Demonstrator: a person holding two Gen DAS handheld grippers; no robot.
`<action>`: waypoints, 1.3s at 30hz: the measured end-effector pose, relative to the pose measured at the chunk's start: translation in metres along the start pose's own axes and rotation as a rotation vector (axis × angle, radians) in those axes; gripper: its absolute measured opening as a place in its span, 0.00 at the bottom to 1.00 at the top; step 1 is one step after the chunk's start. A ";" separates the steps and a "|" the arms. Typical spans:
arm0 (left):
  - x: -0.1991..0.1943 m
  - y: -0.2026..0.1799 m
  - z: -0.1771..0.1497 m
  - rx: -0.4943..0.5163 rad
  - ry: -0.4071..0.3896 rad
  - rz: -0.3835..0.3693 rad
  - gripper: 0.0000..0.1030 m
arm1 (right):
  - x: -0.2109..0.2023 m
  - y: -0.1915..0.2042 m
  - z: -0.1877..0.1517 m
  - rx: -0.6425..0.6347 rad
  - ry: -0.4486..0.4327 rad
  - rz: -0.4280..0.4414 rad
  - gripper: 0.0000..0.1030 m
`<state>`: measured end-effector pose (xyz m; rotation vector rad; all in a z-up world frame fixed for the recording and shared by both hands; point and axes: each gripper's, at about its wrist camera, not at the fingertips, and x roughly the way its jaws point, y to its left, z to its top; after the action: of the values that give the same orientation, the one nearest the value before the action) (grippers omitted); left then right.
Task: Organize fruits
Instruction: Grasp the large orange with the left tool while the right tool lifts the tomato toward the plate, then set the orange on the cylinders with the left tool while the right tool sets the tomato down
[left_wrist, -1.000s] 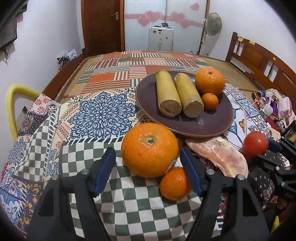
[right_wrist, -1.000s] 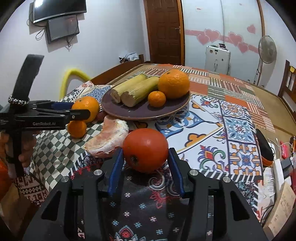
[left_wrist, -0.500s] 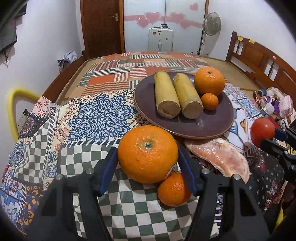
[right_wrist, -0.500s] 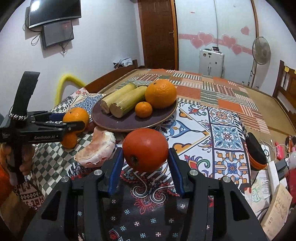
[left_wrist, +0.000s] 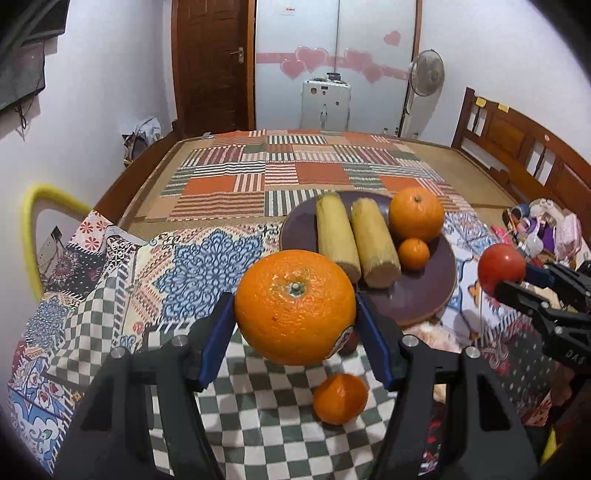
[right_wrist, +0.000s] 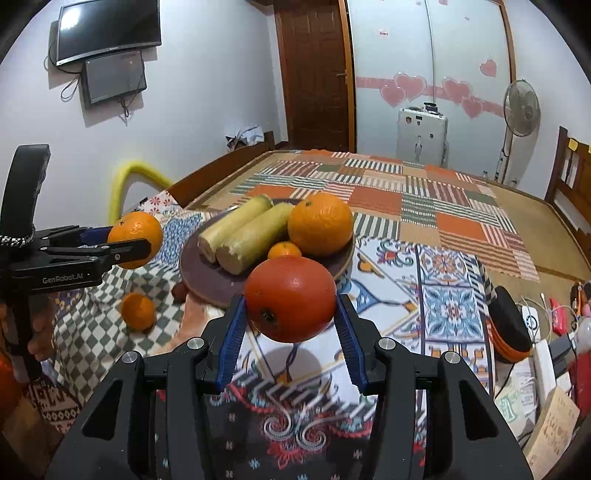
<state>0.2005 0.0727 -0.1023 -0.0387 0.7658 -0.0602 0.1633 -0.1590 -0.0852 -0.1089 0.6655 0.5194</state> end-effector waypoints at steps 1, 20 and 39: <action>0.001 0.000 0.003 -0.005 0.000 -0.005 0.62 | 0.001 0.000 0.002 -0.003 -0.001 -0.004 0.44; 0.054 -0.036 0.064 0.041 0.029 -0.062 0.62 | 0.040 -0.016 0.019 0.008 0.061 -0.028 0.44; 0.082 -0.067 0.064 0.138 0.026 -0.055 0.63 | 0.049 -0.002 0.015 -0.026 0.087 -0.052 0.45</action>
<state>0.3012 0.0010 -0.1090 0.0722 0.7850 -0.1660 0.2051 -0.1359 -0.1031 -0.1738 0.7392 0.4758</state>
